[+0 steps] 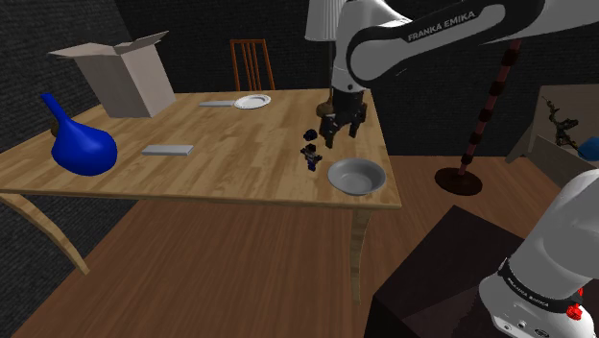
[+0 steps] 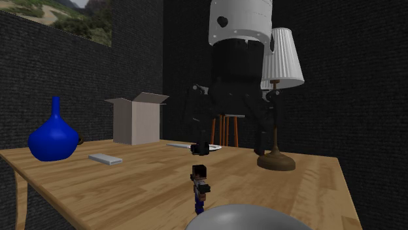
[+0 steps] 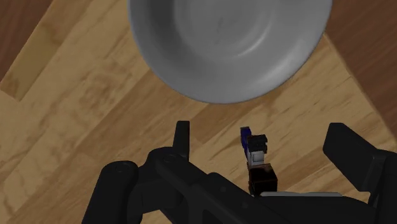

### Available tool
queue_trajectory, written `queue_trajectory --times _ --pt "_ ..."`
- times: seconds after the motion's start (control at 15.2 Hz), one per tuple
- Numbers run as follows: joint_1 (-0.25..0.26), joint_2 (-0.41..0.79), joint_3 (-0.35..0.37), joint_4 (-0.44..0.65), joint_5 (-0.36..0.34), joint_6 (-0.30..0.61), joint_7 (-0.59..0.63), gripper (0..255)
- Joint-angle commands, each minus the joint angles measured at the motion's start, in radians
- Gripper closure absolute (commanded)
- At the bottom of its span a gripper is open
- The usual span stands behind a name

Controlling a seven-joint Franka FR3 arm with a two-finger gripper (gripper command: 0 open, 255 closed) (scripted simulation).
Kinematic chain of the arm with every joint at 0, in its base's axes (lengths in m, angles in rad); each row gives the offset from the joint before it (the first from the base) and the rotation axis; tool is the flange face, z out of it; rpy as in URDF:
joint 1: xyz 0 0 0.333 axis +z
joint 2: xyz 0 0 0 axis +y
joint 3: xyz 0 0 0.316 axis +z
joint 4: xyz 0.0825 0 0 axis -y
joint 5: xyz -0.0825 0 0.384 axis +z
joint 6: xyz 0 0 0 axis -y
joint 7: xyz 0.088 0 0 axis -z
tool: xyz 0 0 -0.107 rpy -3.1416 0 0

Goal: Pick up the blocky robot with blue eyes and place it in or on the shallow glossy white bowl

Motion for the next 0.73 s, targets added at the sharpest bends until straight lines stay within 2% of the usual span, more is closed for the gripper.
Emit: queue_trajectory --times 0.0,0.26,0.66 --pt "0.001 0.075 0.015 0.049 -0.023 0.029 0.021 0" --pt "0.009 0.201 0.034 0.139 -0.069 0.066 0.060 0" --pt "0.010 0.239 0.035 0.101 -0.081 0.141 0.069 0"
